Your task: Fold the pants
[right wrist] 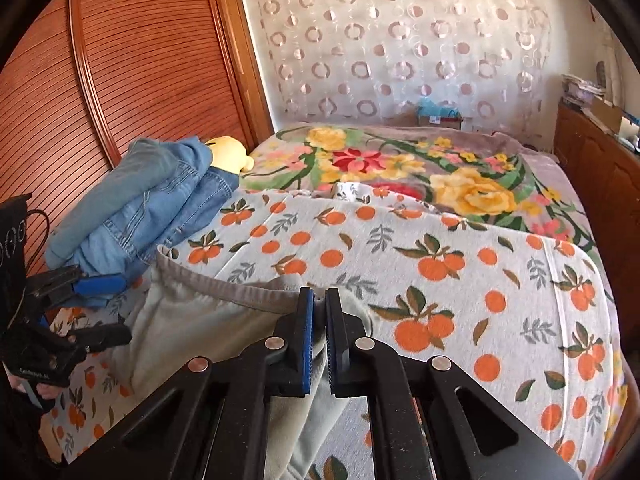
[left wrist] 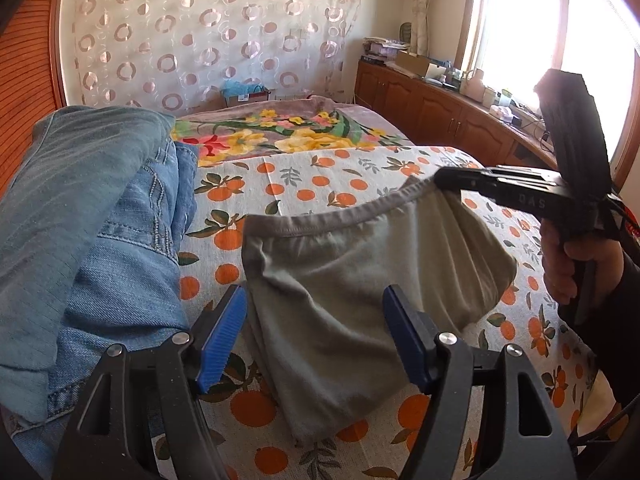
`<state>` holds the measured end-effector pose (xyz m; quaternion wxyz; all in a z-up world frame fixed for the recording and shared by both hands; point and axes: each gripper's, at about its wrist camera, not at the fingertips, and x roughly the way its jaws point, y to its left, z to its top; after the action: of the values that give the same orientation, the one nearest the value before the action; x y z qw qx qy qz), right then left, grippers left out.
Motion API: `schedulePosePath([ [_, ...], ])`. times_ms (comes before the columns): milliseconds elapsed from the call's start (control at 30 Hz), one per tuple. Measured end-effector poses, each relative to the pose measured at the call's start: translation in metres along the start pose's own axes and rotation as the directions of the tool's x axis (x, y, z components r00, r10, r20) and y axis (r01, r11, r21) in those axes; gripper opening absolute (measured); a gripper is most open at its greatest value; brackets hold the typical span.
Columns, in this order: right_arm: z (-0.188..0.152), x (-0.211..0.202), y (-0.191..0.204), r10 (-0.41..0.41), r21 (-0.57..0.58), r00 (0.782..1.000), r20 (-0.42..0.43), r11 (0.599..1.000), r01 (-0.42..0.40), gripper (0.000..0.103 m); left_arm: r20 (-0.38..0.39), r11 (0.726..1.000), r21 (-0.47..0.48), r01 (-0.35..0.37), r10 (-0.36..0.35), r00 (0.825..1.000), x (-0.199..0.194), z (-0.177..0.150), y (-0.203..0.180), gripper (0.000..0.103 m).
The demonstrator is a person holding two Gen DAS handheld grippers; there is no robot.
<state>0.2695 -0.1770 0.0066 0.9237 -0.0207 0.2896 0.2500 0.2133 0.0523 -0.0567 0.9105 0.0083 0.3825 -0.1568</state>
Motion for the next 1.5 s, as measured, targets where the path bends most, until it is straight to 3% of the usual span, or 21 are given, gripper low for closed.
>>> schedulePosePath([
  [200,0.004,0.018,-0.001,-0.024,0.006,0.999,-0.028,1.000,0.024,0.005,-0.014,1.000,-0.001,0.001,-0.001,1.000,0.001,-0.006,-0.002,0.071],
  [300,0.004,0.012,-0.005,-0.014,0.034,0.999,-0.040,0.999,0.015,0.016,-0.019,1.000,0.000,0.003,-0.003,1.000,0.000,-0.010,-0.003,0.071],
  [433,-0.004,-0.008,-0.001,-0.035,0.018,0.999,-0.034,0.999,0.035,0.020,-0.021,1.000,0.000,0.006,-0.006,1.000,-0.002,-0.014,-0.005,0.071],
  [533,-0.017,-0.024,0.002,-0.045,0.007,0.998,-0.047,0.999,0.045,0.035,-0.028,1.000,-0.001,0.012,-0.012,1.000,-0.004,-0.017,-0.007,0.071],
  [733,-0.043,-0.050,0.008,-0.034,0.015,0.997,-0.074,0.999,0.035,0.041,-0.040,1.000,0.001,0.014,-0.014,0.999,-0.006,-0.028,-0.011,0.071],
  [1067,-0.065,-0.057,0.023,-0.002,-0.022,0.993,-0.115,1.000,-0.001,0.041,-0.062,1.000,0.007,0.023,-0.023,0.998,-0.013,-0.048,-0.014,0.071],
  [1200,-0.067,-0.048,0.025,-0.005,-0.044,0.991,-0.136,0.999,-0.001,0.041,-0.086,1.000,0.002,0.009,-0.009,0.996,-0.010,-0.055,-0.010,0.059],
  [1400,-0.068,-0.039,0.025,-0.008,-0.051,0.989,-0.146,0.999,0.000,0.041,-0.092,1.000,0.010,-0.013,0.014,0.996,-0.007,-0.058,-0.007,0.048],
  [1500,-0.069,-0.038,0.024,0.000,-0.046,0.989,-0.146,0.999,-0.007,0.022,-0.090,0.999,0.019,-0.027,0.028,0.996,-0.005,-0.057,-0.006,0.039],
])
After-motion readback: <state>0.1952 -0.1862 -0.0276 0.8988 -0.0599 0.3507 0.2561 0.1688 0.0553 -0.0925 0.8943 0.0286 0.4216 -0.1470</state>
